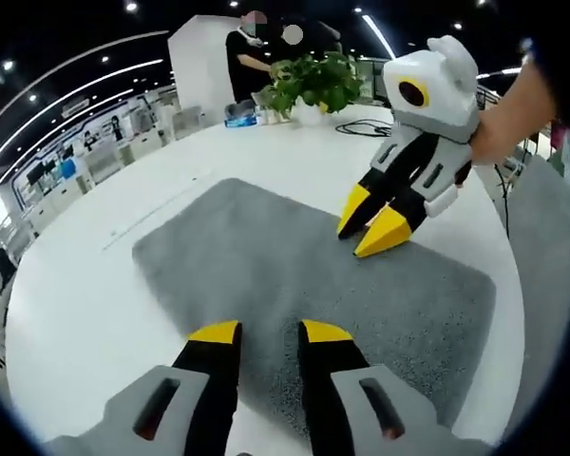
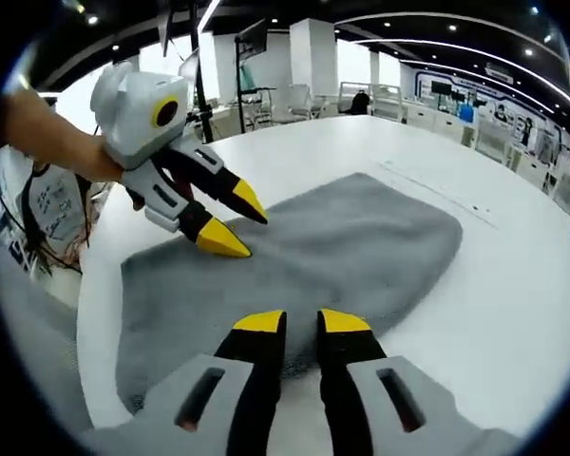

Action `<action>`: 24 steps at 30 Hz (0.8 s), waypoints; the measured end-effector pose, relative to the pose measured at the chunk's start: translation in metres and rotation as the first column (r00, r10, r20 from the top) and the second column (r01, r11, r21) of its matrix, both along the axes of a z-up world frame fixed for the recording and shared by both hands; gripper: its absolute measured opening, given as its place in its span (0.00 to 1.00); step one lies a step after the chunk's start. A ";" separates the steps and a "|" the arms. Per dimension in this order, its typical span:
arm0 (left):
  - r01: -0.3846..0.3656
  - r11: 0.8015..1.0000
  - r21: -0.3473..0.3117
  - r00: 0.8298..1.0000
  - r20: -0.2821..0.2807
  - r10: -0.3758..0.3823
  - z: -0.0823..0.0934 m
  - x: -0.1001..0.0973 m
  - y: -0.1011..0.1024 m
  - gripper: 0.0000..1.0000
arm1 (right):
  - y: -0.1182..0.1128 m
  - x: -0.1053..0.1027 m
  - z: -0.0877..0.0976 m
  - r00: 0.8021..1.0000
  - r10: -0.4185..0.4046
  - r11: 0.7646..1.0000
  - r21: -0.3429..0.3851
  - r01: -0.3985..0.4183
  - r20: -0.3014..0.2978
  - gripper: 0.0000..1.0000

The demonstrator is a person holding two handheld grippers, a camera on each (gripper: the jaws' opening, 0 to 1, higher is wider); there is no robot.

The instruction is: Fold the towel on the table until its edges align and the towel forms a compact rectangular stack.

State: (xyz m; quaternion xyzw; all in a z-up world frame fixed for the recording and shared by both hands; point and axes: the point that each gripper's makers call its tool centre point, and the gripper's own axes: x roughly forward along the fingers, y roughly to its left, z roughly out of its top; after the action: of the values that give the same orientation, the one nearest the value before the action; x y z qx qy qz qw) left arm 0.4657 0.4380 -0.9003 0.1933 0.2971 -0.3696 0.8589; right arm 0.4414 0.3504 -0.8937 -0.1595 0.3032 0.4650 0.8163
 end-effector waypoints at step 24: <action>-0.099 0.995 -0.002 0.995 -0.023 0.098 0.006 -0.020 0.023 0.23 | -0.007 -0.062 -0.005 0.996 0.085 0.995 -0.054 -0.086 -0.012 0.08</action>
State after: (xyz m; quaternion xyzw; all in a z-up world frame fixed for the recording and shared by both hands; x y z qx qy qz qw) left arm 0.4453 0.4609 -0.8940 0.1728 0.3158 -0.3295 0.8729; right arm 0.3796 0.3429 -0.8987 -0.1923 0.3124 0.4919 0.7896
